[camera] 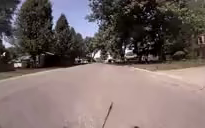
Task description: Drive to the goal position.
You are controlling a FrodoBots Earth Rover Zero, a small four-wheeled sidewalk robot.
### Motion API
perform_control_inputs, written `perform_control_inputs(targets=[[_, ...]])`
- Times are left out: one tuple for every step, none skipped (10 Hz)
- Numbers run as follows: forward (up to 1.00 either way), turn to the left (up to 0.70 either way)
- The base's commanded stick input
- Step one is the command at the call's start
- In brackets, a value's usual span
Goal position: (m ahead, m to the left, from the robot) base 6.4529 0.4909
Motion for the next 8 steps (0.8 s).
perform_control_inputs(targets=[[0.69, 0.03], [0.69, 0.03], [0.69, 0.03], [0.69, 0.03], [0.69, 0.03], [0.69, 0.03], [0.69, 0.03], [0.69, 0.03]])
